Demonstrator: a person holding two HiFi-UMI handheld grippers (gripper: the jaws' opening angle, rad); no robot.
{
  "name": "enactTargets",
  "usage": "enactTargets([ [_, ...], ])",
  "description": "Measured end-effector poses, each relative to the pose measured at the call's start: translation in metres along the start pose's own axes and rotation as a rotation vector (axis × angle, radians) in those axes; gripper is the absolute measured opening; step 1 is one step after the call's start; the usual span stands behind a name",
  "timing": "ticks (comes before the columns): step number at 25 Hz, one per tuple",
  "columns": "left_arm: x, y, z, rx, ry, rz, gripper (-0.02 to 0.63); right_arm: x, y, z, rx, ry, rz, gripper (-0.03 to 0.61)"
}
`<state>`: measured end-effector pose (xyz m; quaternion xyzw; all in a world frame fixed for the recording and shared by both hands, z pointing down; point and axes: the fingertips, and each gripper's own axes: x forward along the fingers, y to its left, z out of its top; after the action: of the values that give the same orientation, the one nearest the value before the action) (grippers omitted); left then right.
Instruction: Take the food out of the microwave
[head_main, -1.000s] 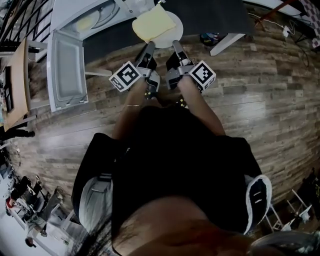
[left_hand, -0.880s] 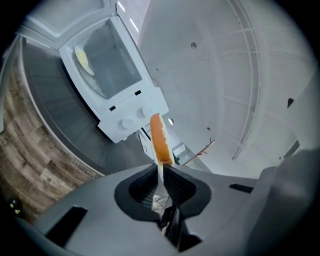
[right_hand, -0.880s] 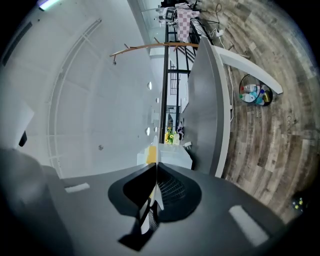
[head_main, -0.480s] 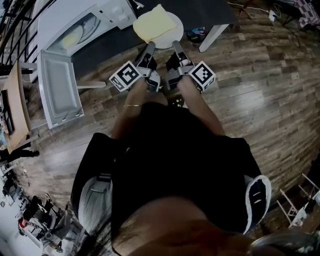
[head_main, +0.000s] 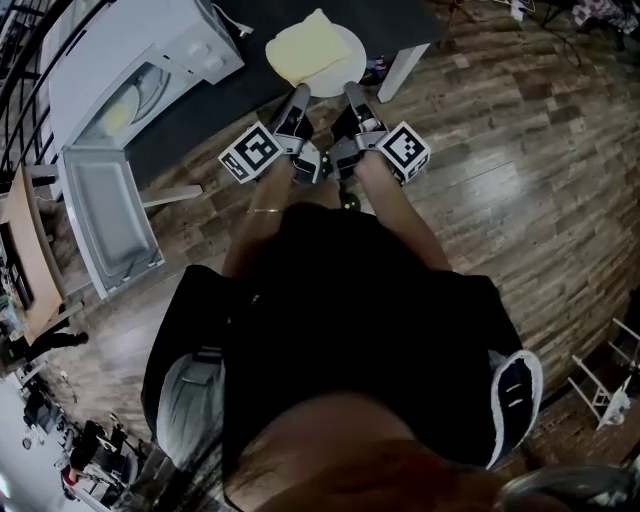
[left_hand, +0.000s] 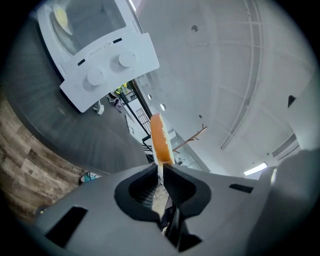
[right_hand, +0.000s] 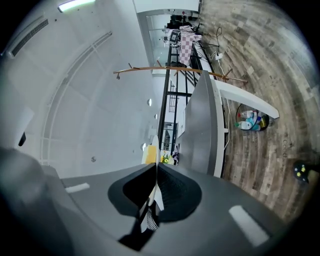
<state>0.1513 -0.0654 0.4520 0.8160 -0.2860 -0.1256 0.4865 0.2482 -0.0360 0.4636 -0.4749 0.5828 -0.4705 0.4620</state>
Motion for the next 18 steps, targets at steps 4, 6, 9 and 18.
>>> enactTargets([
  [4,0.011,0.003,0.004,0.01,0.012,0.0,0.032,0.008,-0.004,0.007,-0.007,-0.003,-0.012,0.006],
  [6,0.012,0.004,0.004,0.012,0.011,0.002,0.032,0.01,-0.004,0.007,-0.009,-0.001,0.0,0.006],
  [9,0.012,0.004,0.005,0.015,0.004,0.009,0.032,0.012,-0.003,0.007,-0.002,0.006,0.0,0.006],
  [18,0.02,0.015,0.013,0.006,-0.009,0.03,0.032,0.028,-0.012,0.007,0.009,0.025,-0.007,0.006],
])
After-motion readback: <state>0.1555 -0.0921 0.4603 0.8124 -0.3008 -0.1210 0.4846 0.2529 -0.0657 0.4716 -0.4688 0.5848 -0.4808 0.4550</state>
